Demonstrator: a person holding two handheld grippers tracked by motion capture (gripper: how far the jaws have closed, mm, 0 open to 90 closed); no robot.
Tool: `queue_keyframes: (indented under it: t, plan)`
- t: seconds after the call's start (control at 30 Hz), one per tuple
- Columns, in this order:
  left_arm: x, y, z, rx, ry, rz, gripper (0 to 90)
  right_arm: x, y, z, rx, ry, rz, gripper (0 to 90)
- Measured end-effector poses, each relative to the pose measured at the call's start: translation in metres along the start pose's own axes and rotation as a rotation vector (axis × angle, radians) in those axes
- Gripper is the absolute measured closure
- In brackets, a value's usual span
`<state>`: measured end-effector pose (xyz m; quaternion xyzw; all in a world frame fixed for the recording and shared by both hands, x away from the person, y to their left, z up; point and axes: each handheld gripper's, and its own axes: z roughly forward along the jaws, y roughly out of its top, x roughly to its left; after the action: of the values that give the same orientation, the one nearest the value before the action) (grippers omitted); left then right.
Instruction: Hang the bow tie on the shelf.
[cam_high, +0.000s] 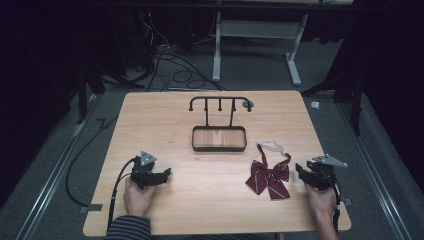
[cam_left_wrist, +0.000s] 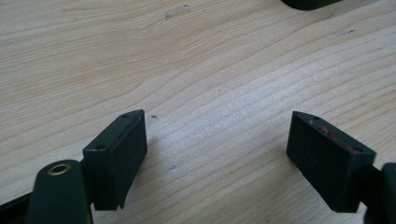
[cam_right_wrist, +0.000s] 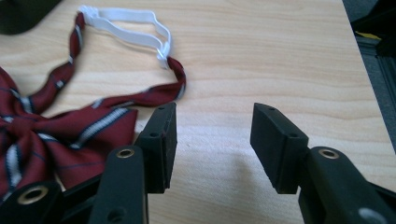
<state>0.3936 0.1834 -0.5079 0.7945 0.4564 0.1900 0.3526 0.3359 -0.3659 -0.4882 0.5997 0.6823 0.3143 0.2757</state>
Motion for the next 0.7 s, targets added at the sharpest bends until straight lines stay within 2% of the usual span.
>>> queue_keyframes:
  t: [0.2, 0.37, 0.7]
  plan:
    - [0.0, 0.0, 0.0, -0.003, 0.002, -0.003, 21.3, 0.004, 0.007, 0.001, -0.017, 0.029, 0.012, 52.1]
    - [0.0, 0.0, 0.0, -0.002, 0.002, -0.003, 21.3, 0.009, 0.014, 0.004, -0.039, 0.051, -0.002, 52.1]
    - [0.0, 0.0, 0.0, -0.003, 0.004, -0.004, 21.7, 0.018, 0.038, 0.018, -0.008, 0.079, -0.044, 53.8]
